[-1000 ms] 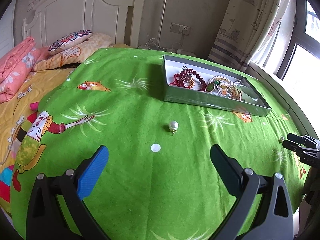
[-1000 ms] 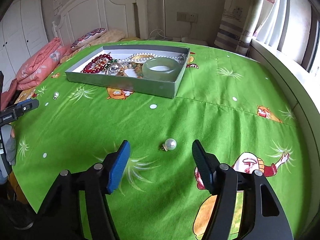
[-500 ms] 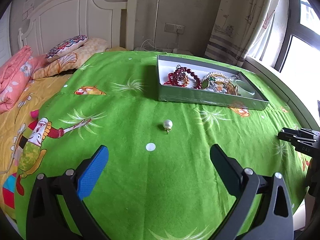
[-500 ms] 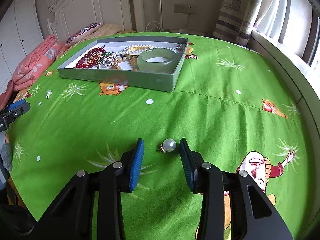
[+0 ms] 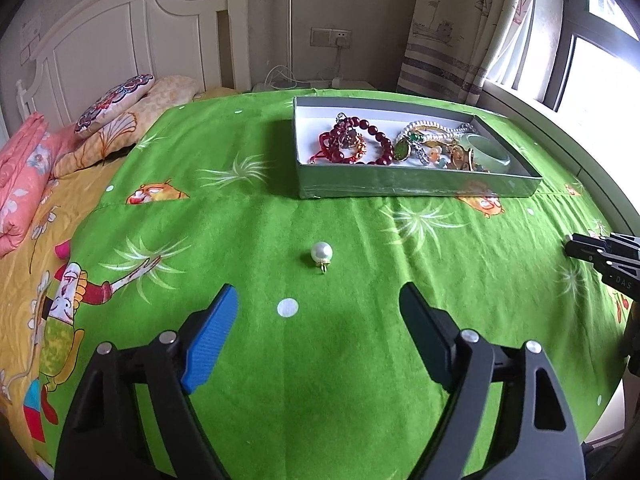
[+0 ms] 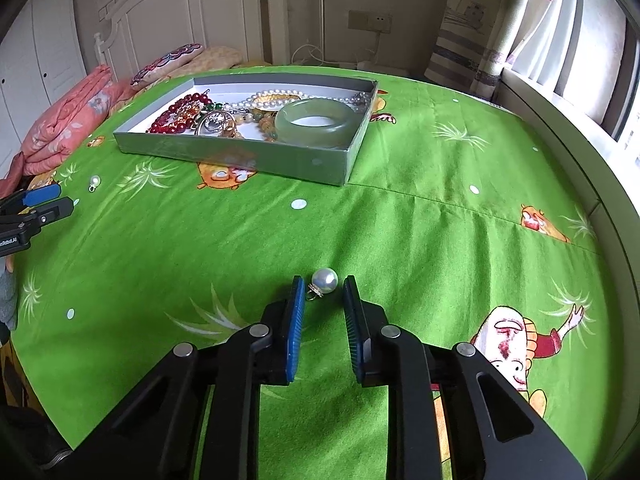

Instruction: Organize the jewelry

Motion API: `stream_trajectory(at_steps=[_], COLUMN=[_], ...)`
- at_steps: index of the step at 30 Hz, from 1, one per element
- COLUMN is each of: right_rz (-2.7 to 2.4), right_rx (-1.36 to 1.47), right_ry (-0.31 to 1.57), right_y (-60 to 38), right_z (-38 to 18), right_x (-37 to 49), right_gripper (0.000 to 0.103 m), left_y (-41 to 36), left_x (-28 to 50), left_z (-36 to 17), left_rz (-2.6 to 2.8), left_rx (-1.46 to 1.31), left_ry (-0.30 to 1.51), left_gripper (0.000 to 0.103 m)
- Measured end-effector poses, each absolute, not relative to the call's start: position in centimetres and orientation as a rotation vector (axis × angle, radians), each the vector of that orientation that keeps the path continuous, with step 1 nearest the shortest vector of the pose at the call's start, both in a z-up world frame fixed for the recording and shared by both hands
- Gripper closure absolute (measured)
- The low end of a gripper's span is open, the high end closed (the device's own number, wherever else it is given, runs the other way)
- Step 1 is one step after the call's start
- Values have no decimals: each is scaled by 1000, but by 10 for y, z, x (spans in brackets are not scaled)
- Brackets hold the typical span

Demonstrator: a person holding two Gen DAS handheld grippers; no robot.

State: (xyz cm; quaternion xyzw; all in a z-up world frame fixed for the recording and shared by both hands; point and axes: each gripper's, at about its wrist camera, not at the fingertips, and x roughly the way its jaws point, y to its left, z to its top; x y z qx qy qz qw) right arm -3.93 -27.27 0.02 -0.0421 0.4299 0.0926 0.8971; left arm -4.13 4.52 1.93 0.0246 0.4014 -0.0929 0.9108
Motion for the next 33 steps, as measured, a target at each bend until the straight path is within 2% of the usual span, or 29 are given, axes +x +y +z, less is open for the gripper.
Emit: stream_trajectory(at_steps=[4, 6, 10, 12, 14, 15, 16, 20, 33], right_rz=[201, 203, 205, 204, 207, 208, 210, 222, 252], right_rx=[-89, -86, -76, -76, -76, -75, -74, -83, -79], right_ry=[890, 890, 891, 890, 890, 890, 889, 887, 838], right_y=[-272, -272, -273, -273, -273, -273, -273, -270, -263], right_z=[0, 0, 0, 0, 0, 1, 1, 1, 17], right_x=[-39, -40, -40, -40, -40, -40, -40, -41, -47], right_gripper=[85, 85, 86, 86, 87, 87, 88, 92, 92], left_y=[49, 49, 39, 35, 35, 35, 34, 29, 23], left_x=[-28, -21, -10, -7, -4, -4, -4, -10, -22], left_z=[21, 21, 17, 14, 12, 11, 11, 11, 33], left_rz=[-202, -208, -221, -221, -238, -245, -257, -257, -258], left_rx=[23, 16, 50, 58, 46, 44, 46, 83, 100], left_ry=[837, 837, 846, 851, 864, 867, 871, 860, 785], left_gripper=[36, 38, 56, 60, 72, 85, 90, 90, 90])
